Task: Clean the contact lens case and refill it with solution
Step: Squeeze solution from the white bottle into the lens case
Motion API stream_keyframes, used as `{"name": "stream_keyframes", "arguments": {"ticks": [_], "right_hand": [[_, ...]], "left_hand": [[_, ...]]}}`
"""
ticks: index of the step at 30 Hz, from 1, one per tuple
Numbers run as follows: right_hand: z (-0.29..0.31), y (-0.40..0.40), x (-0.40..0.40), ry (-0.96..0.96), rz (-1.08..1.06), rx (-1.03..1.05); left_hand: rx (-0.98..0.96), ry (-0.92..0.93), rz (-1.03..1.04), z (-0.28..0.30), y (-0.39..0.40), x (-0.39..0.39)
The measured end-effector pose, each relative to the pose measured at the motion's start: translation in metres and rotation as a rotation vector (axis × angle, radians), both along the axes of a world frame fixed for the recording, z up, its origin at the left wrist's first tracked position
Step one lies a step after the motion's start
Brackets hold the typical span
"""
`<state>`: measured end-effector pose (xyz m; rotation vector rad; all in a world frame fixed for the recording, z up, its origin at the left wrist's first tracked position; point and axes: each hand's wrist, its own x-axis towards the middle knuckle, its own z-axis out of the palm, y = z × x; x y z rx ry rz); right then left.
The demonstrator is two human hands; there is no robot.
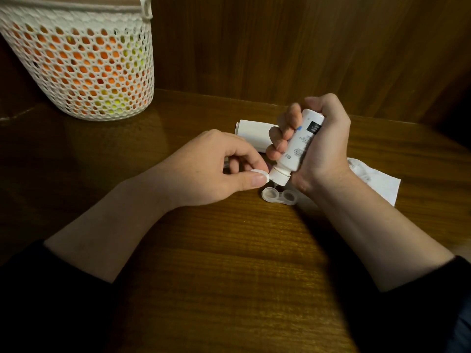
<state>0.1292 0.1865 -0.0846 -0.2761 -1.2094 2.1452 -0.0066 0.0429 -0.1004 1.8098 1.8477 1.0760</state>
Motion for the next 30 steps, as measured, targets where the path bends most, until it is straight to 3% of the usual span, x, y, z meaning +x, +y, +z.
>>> {"name": "stream_keyframes", "arguments": {"ticks": [30], "right_hand": [[0.008, 0.013, 0.019, -0.079, -0.06, -0.005]], "left_hand": [[0.097, 0.014, 0.039, -0.002, 0.005, 0.026]]}}
